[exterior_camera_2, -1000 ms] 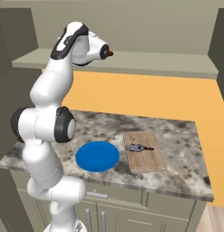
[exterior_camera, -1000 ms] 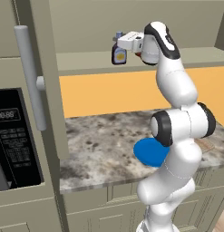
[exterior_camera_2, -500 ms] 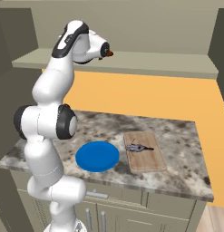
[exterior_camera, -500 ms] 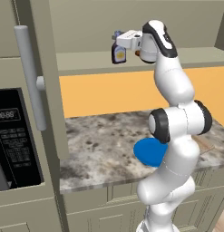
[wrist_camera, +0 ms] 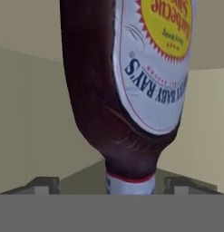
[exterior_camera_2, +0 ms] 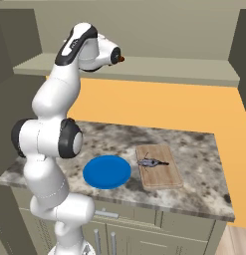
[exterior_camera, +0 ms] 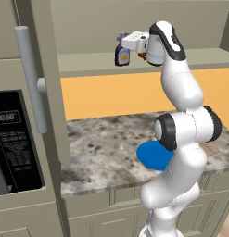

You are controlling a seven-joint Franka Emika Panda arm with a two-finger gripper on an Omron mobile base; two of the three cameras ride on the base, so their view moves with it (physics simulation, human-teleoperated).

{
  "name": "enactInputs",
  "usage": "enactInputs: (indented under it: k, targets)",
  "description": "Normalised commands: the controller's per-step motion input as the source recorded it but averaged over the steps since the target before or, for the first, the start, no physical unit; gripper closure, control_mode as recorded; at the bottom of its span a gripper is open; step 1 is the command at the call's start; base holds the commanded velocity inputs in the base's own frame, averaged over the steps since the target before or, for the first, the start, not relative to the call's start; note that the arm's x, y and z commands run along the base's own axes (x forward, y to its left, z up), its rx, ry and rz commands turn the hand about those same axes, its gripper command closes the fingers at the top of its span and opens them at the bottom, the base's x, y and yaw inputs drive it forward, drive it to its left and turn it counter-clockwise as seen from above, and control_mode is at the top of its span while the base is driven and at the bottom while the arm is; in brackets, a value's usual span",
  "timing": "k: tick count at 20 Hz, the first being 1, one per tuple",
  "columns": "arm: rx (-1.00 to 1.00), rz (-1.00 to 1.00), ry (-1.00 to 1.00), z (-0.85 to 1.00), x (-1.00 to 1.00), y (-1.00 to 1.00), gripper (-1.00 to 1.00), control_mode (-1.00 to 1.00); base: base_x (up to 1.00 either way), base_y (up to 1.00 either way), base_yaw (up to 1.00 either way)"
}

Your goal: Pick the fish from the plate and place it on the cutting board. Then pick the condiment bottle from the cabinet and place it next to the cutting board.

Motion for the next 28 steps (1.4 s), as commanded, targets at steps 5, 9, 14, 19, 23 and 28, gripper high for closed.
enactInputs:
  k: [5,9,14,19,23,28]
  targets:
    - [0.00,0.02,0.00,-0.01,-0.08,0.00,1.00,-1.00,0.00,0.00,0.00]
    - [0.00,0.03,0.00,-0.06,-0.01,0.00,1.00,-1.00,0.00,0.00,0.00]
    - [0.00,0.00,0.00,0.00,0.00,0.00,1.00,-1.00,0.00,0.00,0.00]
    - [0.00,0.00,0.04,0.05,-0.07,0.00,1.00,-1.00,0.00,0.00,0.00]
    - [0.00,0.00,0.06,0.23,-0.10,0.00,1.00,-1.00,0.00,0.00,0.00]
    - [0.03,0.00,0.01,0.13,-0.22,-0.03,1.00,-1.00,0.00,0.00,0.00]
